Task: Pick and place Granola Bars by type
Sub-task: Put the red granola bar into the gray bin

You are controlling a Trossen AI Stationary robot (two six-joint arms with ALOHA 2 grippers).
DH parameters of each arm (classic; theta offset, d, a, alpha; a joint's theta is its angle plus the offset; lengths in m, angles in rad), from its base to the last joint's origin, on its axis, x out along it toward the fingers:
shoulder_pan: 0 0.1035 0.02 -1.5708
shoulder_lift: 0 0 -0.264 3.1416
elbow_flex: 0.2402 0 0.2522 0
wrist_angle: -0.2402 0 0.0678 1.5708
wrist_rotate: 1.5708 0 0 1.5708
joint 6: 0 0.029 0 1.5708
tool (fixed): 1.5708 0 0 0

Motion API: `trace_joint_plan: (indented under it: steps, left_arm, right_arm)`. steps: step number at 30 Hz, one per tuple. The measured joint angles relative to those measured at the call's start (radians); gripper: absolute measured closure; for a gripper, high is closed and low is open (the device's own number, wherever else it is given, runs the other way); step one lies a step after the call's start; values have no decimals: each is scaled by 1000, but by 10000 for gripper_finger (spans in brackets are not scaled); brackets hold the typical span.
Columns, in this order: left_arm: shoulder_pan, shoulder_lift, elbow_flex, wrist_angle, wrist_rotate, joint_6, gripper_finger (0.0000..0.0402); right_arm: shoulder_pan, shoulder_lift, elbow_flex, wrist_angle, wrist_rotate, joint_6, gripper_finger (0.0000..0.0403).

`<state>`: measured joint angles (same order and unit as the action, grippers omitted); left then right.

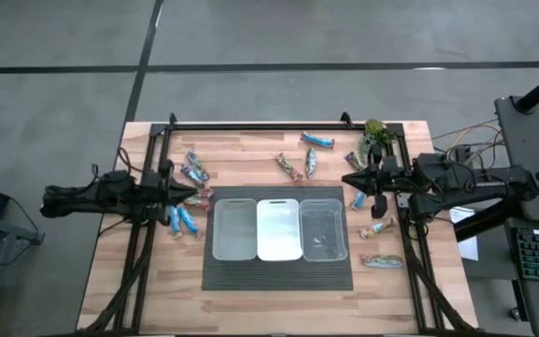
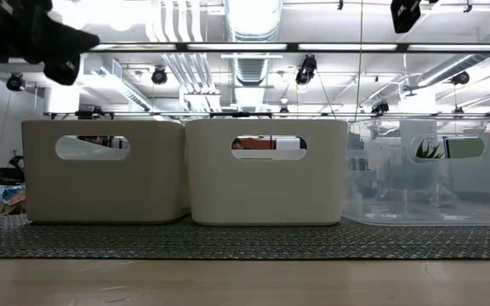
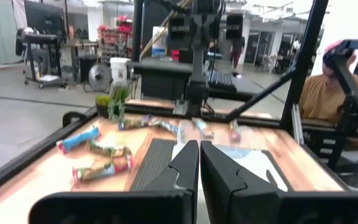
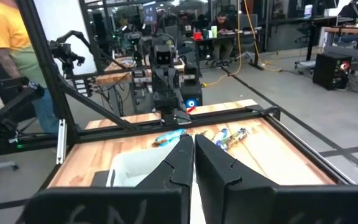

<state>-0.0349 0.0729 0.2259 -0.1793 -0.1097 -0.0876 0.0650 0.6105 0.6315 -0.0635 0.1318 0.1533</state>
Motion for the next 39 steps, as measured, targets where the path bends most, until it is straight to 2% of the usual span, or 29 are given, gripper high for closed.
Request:
trace_joint_plan:
  steps: [8,30,39]
  left_arm:
    - [0,-21,-52,40,0,-1,402]
    - [0,-25,-69,29,-15,-6,402]
    - [0,-25,-69,29,-19,-7,402]
  right_arm:
    - [0,-43,0,-5,0,-4,394]
    - [0,-115,-44,-52,-9,-22,394]
    - [0,-153,-37,-13,-72,-59,394]
